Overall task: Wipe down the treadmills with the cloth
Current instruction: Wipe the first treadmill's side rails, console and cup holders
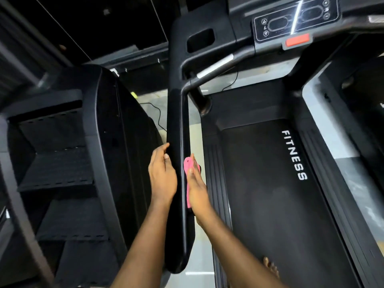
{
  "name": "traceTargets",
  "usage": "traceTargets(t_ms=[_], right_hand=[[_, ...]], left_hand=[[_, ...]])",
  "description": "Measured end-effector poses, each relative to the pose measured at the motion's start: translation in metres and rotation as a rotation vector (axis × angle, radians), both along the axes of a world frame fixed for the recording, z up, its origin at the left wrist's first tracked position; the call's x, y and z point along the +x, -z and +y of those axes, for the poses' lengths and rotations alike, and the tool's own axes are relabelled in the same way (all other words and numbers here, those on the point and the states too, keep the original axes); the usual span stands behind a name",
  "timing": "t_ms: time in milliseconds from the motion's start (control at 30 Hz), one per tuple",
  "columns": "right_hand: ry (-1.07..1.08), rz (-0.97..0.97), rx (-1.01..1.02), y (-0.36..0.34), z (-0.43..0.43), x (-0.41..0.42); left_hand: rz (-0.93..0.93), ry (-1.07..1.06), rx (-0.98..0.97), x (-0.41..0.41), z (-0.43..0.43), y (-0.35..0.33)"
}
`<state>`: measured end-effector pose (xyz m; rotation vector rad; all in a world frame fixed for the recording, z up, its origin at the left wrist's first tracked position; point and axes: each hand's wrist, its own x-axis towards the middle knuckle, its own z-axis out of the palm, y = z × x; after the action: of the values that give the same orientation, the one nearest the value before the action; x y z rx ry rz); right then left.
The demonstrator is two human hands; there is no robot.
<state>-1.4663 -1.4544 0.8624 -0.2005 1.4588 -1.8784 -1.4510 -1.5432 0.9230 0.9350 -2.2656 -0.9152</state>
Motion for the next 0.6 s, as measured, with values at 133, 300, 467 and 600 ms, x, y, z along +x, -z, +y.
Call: traceTargets(t_ms=[133, 300, 467, 600], right_hand=[[0.018, 0.019, -0.014, 0.005, -0.034, -0.051], [-0.02, 0.008, -0.018, 0.009, -0.074, -0.108], [-0.023, -0.045, 0.015, 0.047, -0.127, -0.162], [-0.028, -0.105, 0.027, 0.047, -0.153, -0.201]], left_hand=[[-0.06, 0.012, 0.017, -0.031, -0.011, 0.003], [-0.127, -0.085, -0.025, -0.055, -0.018, 0.001], [-0.307, -0.137, -0.113, -0.082, -0.02, -0.001], [-0.332, -0.101, -0.138, -0.089, -0.019, 0.001]])
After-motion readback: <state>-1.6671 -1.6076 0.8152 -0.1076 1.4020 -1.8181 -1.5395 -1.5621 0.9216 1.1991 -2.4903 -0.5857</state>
